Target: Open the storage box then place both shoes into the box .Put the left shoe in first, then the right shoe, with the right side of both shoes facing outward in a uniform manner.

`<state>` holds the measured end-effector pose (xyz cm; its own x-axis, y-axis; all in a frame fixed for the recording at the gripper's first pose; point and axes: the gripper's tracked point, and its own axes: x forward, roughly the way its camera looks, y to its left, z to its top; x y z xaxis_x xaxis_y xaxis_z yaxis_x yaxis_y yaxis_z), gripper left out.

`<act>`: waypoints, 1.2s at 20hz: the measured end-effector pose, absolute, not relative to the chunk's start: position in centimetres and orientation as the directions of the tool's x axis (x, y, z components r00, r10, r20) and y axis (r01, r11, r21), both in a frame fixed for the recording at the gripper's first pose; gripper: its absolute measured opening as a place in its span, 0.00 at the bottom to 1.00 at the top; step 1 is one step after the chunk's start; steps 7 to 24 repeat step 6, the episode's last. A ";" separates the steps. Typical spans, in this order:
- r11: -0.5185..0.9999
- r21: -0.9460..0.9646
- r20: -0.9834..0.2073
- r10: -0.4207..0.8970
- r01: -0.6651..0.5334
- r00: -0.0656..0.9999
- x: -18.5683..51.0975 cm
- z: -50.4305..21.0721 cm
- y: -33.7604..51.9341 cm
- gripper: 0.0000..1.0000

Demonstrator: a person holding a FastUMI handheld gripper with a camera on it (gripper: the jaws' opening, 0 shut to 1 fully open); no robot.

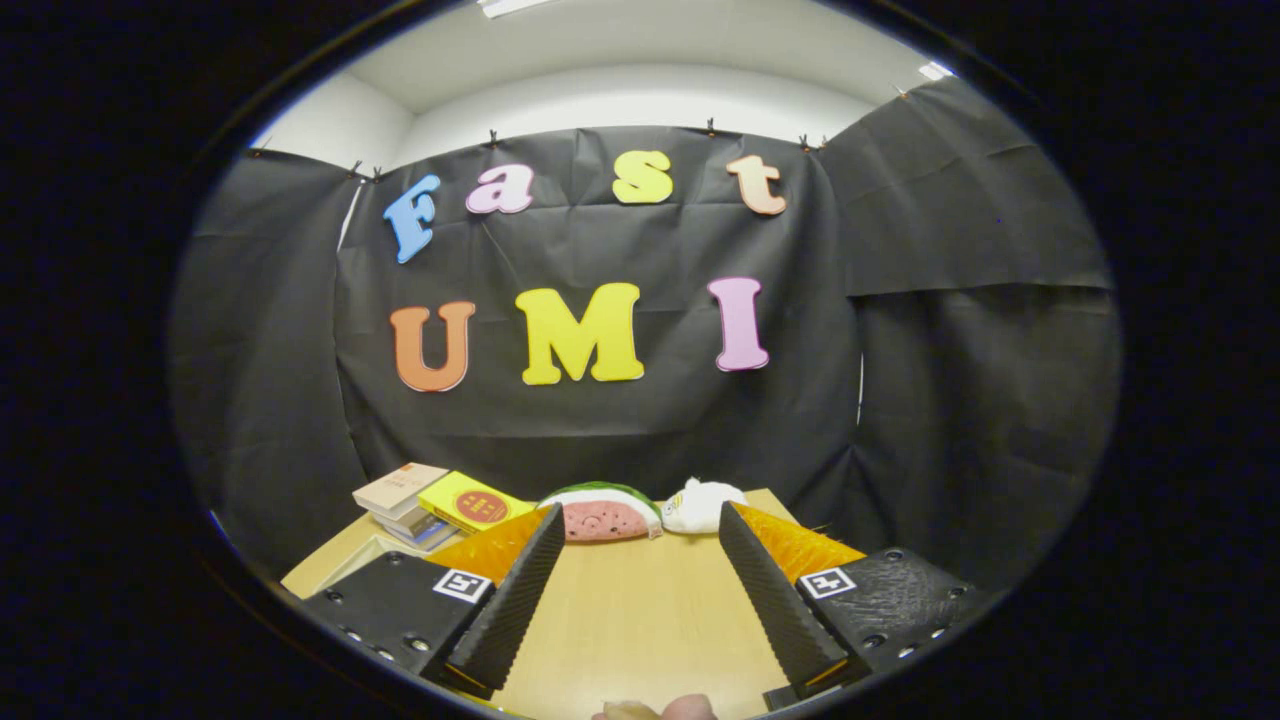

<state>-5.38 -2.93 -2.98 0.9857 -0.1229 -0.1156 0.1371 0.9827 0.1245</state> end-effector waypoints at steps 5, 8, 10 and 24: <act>0.985 0.130 -0.127 -0.092 0.109 0.988 -4.9 -3.9 -4.8 0.96; 0.985 0.138 -0.127 -0.088 0.106 0.988 -4.9 -4.0 -4.9 0.96; 0.985 0.138 -0.127 -0.088 0.106 0.988 -4.9 -4.0 -4.9 0.96; 0.985 0.138 -0.127 -0.088 0.106 0.988 -4.9 -4.0 -4.9 0.96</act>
